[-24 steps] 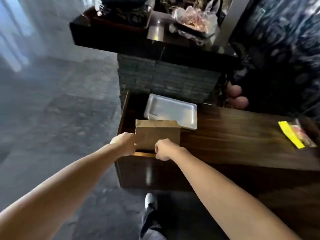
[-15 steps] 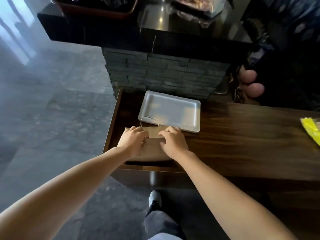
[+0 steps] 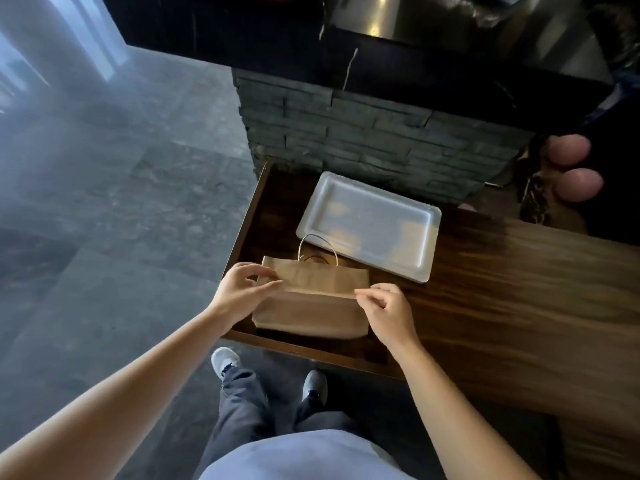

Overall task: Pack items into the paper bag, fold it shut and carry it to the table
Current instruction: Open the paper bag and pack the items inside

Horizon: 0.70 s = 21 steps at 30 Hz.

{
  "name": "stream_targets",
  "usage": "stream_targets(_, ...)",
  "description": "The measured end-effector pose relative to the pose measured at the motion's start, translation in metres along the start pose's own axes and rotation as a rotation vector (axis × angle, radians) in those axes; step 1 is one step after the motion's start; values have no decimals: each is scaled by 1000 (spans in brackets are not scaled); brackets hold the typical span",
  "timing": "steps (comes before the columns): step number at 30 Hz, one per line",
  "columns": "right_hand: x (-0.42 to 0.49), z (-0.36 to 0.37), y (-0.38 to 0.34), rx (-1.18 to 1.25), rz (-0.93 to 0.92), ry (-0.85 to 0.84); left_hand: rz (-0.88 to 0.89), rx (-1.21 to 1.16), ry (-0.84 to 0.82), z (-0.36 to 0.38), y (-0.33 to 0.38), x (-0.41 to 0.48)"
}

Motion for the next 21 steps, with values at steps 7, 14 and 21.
stream_targets(7,-4,-10,16,365,260,150,-71,-182,65,-6,-2,-6)
stream_targets(14,-19,-48,-41,293,-158,234,702,339,468,-53,78,-60)
stream_targets(21,-37,-37,-93,87,-386,46,865,881,419,-6,110,-87)
Point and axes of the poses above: each hand's wrist, its own x-axis towards the middle knuckle, its own z-axis out of the palm, y = z × x, the point moved 10 cm from there along x, towards the middle knuckle, and after that the axes turned 12 degrees about x, right-handed, at the moved point
